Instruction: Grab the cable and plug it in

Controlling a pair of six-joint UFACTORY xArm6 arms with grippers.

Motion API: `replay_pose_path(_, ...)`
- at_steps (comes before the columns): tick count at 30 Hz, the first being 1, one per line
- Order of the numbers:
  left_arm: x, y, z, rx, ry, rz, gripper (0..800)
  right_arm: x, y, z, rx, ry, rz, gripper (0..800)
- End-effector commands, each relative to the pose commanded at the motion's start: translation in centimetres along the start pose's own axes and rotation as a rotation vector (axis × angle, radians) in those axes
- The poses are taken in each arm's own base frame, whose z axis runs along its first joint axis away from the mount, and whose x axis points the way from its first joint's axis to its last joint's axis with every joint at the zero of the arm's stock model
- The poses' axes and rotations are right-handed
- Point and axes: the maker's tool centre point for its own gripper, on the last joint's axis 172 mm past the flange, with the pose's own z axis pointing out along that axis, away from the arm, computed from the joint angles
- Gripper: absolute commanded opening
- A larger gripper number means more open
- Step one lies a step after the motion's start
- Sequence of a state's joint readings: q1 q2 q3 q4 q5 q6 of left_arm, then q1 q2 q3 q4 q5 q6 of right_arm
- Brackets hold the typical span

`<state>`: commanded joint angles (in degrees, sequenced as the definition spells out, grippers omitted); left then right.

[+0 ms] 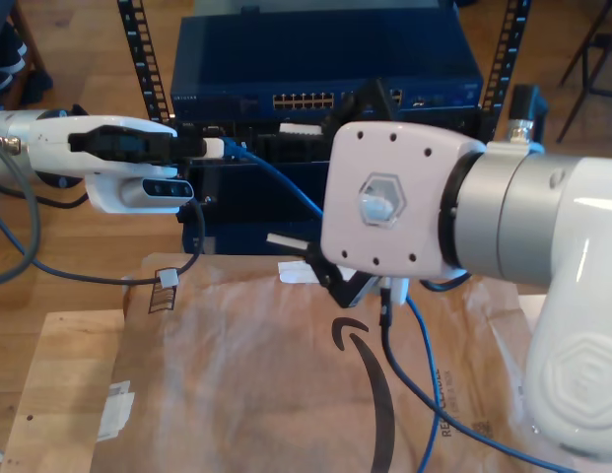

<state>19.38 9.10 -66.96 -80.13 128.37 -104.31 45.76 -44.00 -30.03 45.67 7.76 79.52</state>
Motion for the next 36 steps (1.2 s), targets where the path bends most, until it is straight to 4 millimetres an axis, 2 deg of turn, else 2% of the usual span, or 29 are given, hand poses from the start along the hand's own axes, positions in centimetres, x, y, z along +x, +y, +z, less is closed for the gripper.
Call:
replay_pose_path(9,0.6,-0.1,0.2,0.037,0.002,-0.031,24,0.2,-0.3,0.7,0.007,0.015,-0.020,774)
replay_pose_path(13,0.7,-0.1,0.4,0.039,0.005,-0.040,24,-0.8,-0.1,1.4,-0.004,0.003,-0.029,764)
replay_pose_path(21,0.9,-0.5,0.7,0.059,0.014,-0.042,24,-1.1,-1.1,1.5,0.042,0.006,-0.034,591)
replay_pose_path(26,1.2,-1.2,1.4,0.101,0.029,-0.047,32,-1.0,-1.1,1.6,0.044,0.009,-0.036,575)
replay_pose_path(29,1.2,-1.3,1.5,0.105,0.031,-0.046,32,-1.0,-1.3,1.5,0.051,0.009,-0.035,531)
replay_pose_path(33,1.2,-1.3,1.5,0.104,0.030,-0.046,32,-2.2,-0.4,1.8,0.034,-0.013,-0.047,499)
replay_pose_path(36,1.2,-1.3,1.4,0.105,0.030,-0.048,32,-2.2,-0.4,1.8,0.034,-0.013,-0.046,473)
